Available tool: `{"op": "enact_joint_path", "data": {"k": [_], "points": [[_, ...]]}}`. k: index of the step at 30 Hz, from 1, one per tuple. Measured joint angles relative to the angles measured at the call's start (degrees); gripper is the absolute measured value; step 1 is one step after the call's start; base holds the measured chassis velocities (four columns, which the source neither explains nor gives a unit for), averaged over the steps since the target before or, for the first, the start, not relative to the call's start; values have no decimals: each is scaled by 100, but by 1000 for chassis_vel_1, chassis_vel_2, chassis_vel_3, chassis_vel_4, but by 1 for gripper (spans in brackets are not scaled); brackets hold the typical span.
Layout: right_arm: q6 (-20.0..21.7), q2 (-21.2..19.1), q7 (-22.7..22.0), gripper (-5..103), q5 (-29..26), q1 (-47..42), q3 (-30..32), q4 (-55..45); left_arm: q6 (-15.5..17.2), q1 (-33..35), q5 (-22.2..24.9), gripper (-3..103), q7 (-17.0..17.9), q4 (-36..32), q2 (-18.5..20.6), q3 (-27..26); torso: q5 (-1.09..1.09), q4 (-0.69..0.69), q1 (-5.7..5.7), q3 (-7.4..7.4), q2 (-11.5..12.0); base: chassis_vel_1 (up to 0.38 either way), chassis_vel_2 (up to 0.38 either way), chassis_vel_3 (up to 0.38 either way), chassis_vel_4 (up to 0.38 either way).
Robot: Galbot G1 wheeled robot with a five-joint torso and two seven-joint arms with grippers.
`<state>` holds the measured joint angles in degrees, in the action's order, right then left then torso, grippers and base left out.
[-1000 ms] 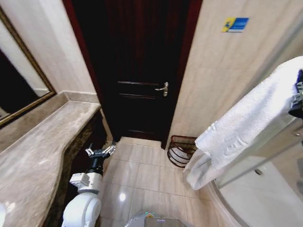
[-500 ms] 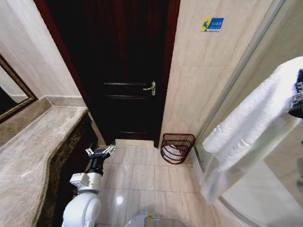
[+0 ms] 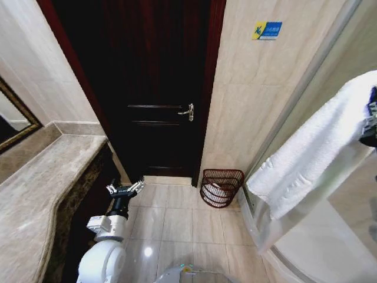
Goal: Discard the used towel into the hamper.
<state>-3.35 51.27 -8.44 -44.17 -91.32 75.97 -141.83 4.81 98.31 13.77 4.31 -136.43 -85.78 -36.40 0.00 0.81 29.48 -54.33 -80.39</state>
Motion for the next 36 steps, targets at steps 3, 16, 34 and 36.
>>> {"op": "enact_joint_path", "data": {"k": [3, 16, 34, 36], "points": [[0, 0, 0, 12, 0, 0, -1, 0, 0, 0, 0, 100, 0, 0, 0, 0, -1, -1, 2, 0, 1, -127, 152, 128, -140], [0, 0, 0, 12, 0, 0, -1, 0, 0, 2, 0, 100, 0, 0, 0, 0, -1, 0, -5, 2, -1, -41, 38, 41, -37], [1, 0, 0, 12, 0, 0, -1, 0, 0, 1, 0, 100, 0, 0, 0, 0, -1, 1, -5, 2, -2, -34, 35, 36, -34], [0, 0, 0, 12, 0, 0, 0, 0, 0, 1, 0, 100, 0, 0, 0, 0, 0, 0, -4, 2, -2, -148, 134, 153, -148]]}}
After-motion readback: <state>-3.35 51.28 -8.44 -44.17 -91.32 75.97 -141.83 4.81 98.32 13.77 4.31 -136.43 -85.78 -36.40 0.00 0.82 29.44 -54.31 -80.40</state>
